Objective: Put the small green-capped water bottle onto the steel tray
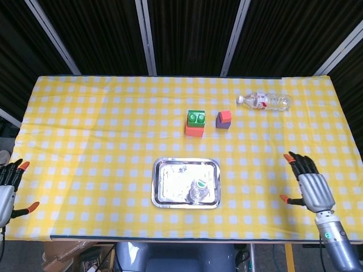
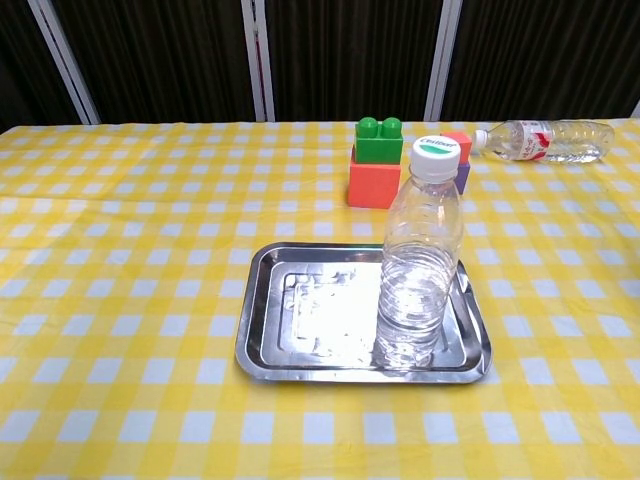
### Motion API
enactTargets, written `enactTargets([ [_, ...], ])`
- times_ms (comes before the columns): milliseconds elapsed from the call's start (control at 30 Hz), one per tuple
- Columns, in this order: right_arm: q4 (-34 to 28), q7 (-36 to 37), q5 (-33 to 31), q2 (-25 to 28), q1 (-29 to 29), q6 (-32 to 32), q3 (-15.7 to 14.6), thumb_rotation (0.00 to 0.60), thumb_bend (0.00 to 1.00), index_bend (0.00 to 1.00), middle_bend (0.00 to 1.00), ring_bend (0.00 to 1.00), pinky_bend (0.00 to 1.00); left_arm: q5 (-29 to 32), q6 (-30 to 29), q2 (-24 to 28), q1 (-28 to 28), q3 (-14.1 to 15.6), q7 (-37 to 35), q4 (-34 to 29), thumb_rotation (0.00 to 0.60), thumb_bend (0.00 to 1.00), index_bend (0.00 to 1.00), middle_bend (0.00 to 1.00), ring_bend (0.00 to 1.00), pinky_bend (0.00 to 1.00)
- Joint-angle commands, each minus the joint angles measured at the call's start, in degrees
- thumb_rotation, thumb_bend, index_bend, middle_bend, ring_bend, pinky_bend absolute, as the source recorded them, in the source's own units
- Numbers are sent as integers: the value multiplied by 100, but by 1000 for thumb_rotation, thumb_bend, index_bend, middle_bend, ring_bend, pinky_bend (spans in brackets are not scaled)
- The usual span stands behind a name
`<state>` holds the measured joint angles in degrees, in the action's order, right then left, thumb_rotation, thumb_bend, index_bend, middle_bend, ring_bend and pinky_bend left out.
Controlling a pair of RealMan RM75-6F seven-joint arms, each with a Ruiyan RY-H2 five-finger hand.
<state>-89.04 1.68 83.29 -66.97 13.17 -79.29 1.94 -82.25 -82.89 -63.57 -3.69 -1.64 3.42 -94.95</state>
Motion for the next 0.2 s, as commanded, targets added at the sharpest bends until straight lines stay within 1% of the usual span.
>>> enactTargets([
  [33, 991, -243, 195, -545, -414, -678, 91, 600, 169, 43, 15, 0, 0, 25, 24, -12, -13, -12, 3, 18, 600, 142, 36, 0, 0, 0],
  [100, 1106, -314, 144, -616, -456, -744, 138, 600, 168, 43, 6, 0, 0, 45, 58, -18, -28, -16, 4, 28, 600, 142, 36, 0, 0, 0],
  [200, 1201, -619, 72, -648, -496, -744, 153, 600, 168, 44, 0, 0, 0, 41, 93, -29, -50, -16, 6, 29, 600, 142, 36, 0, 0, 0],
])
